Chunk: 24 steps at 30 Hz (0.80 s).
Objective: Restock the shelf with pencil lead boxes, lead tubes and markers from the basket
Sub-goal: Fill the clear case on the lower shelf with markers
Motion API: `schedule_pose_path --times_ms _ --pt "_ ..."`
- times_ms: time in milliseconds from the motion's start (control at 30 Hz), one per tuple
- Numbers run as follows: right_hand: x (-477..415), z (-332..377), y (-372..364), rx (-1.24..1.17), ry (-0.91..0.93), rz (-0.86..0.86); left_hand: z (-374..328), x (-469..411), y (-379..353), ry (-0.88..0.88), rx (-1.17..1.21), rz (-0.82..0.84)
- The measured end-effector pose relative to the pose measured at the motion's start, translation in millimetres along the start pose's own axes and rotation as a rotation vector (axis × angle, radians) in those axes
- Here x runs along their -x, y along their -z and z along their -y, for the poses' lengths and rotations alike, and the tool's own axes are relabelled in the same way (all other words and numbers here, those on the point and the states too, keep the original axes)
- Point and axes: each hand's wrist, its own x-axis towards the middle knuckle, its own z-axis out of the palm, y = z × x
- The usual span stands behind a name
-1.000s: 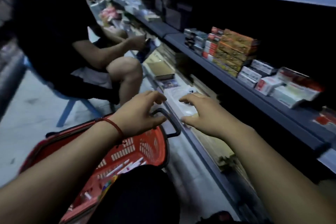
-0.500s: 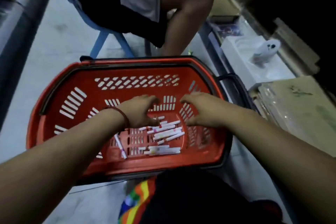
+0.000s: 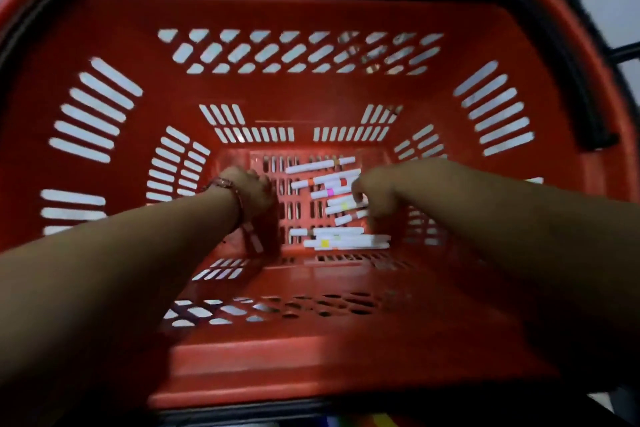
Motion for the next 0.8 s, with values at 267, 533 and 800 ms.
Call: schedule_pose_path --times_ms 267,533,800 --pt "-12.2 -42.2 2.4 -0.057 -0.167 -0.057 15.9 -14.4 1.7 -0.191 0.046 0.004" --pt "-33.5 -55.5 -12.6 -0.336 -0.241 -0.139 -15.5 -28.6 19.3 -0.312 0.245 -0.005" --pt "-29.7 -53.7 -24.3 -0.493 -0.260 -0.094 -0.9 -28.6 29.5 -0.238 0.474 -0.051"
